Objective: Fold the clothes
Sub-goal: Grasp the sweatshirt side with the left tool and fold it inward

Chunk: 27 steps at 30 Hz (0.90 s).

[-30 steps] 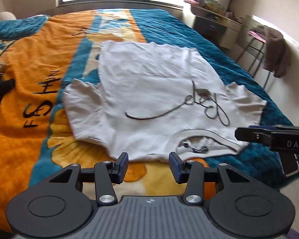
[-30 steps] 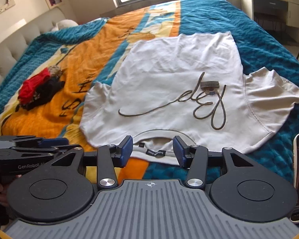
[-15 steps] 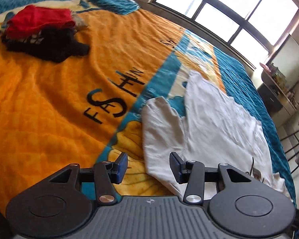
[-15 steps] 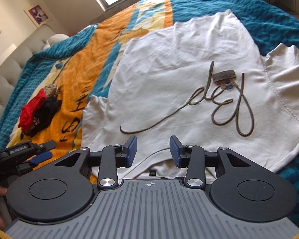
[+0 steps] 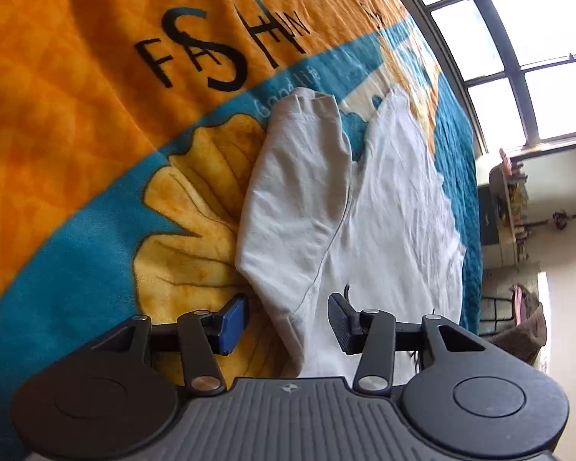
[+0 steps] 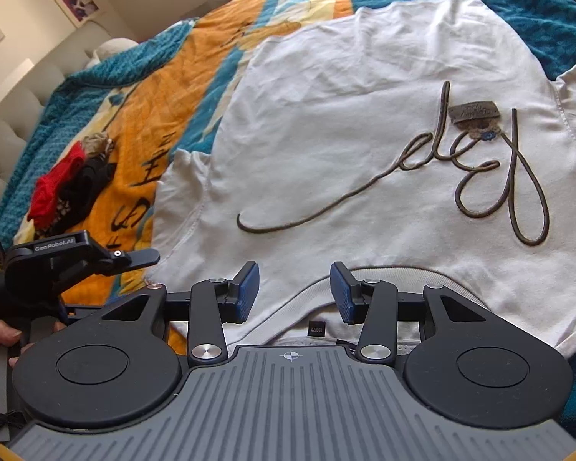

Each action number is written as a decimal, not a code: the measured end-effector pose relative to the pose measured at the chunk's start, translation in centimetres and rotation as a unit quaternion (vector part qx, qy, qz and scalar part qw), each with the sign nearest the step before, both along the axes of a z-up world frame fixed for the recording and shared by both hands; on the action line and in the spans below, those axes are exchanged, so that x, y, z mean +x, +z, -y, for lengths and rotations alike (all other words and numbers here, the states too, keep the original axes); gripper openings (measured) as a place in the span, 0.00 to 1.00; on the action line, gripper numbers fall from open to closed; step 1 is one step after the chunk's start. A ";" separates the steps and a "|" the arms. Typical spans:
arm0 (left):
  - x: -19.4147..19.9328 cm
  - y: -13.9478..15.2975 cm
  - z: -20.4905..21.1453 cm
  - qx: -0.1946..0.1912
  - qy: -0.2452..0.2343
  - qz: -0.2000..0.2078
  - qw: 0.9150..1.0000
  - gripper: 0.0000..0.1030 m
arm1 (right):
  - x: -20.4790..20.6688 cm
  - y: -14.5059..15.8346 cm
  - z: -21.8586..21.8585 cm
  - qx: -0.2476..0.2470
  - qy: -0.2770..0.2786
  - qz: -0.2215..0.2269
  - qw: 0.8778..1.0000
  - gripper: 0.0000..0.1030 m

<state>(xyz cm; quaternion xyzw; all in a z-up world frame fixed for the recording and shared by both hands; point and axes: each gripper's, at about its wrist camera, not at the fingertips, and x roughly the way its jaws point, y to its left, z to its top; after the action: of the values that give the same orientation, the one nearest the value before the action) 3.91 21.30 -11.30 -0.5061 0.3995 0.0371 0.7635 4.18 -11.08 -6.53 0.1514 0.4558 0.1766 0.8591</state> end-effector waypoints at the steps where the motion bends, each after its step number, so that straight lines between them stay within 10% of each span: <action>1: 0.1 -0.4 0.0 -0.019 0.017 0.018 1.000 0.44 | 0.0 -0.4 0.1 0.000 -0.003 -0.001 1.000 0.46; 6: -0.4 -2.0 -1.4 -0.111 0.130 0.093 0.981 0.39 | -0.1 -2.2 0.6 -0.005 -0.012 -0.021 1.000 0.46; 9: -2.8 0.9 -2.3 0.006 0.194 0.141 0.971 0.39 | -0.3 -2.2 0.9 -0.005 -0.006 -0.015 1.000 0.46; 13: -4.0 4.1 -2.6 0.132 0.167 0.145 0.966 0.46 | -0.2 -2.3 1.4 0.000 -0.007 -0.019 1.000 0.46; 19: -2.5 1.2 -3.1 0.026 0.101 0.050 0.993 0.48 | -0.2 -2.4 1.6 0.009 -0.015 -0.024 1.000 0.46; 27: 1.4 -2.8 -3.2 -0.088 0.077 0.038 0.992 0.49 | -0.4 -2.5 1.4 0.003 -0.011 -0.023 1.000 0.47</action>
<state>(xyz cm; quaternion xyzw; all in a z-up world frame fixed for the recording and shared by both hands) 5.31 24.46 -14.12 -0.6016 0.3315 0.0413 0.7256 3.83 -12.52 -9.02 0.1626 0.4734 0.1651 0.8498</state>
